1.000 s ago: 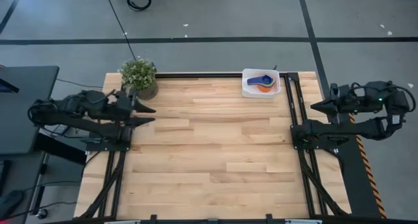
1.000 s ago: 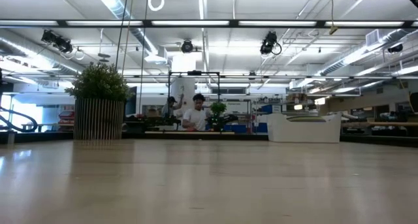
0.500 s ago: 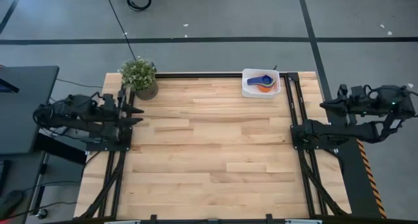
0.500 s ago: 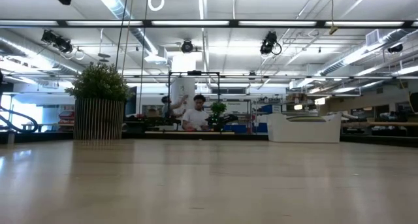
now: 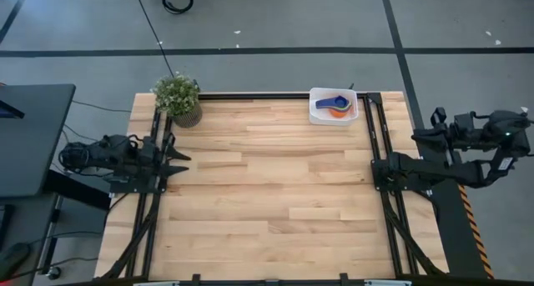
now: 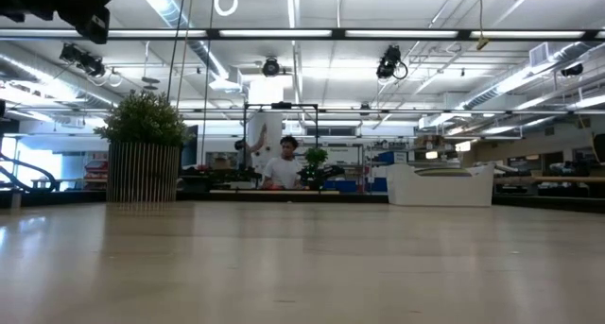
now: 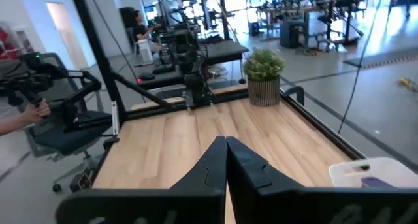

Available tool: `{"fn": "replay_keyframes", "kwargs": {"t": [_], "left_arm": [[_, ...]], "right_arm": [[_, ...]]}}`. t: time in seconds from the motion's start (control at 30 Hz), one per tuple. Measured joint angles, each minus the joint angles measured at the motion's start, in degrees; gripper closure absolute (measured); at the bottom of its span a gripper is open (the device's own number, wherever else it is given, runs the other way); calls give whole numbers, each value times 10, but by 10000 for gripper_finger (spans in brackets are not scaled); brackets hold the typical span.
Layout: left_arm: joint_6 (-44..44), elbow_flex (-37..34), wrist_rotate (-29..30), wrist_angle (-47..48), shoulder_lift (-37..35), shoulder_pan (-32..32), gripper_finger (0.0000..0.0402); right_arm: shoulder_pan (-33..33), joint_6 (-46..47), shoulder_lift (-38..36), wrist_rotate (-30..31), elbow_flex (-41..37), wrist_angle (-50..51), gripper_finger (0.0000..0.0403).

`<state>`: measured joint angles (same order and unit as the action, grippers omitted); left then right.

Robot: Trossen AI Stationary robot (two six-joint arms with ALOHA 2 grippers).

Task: Nest measuring cups in basket
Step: Return to Home Position

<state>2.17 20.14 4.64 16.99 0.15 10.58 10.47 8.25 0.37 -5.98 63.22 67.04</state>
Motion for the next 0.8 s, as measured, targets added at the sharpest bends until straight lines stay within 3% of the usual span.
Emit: {"fn": "replay_keyframes", "kwargs": {"t": [0.37, 0.8], "left_arm": [[-37, -77, 1, -90, 1, 0, 260], [-63, -179, 2, -209, 1, 0, 260]], "right_arm": [[59, -38, 0, -67, -1, -1, 392], [132, -58, 0, -164, -93, -48, 391]]}}
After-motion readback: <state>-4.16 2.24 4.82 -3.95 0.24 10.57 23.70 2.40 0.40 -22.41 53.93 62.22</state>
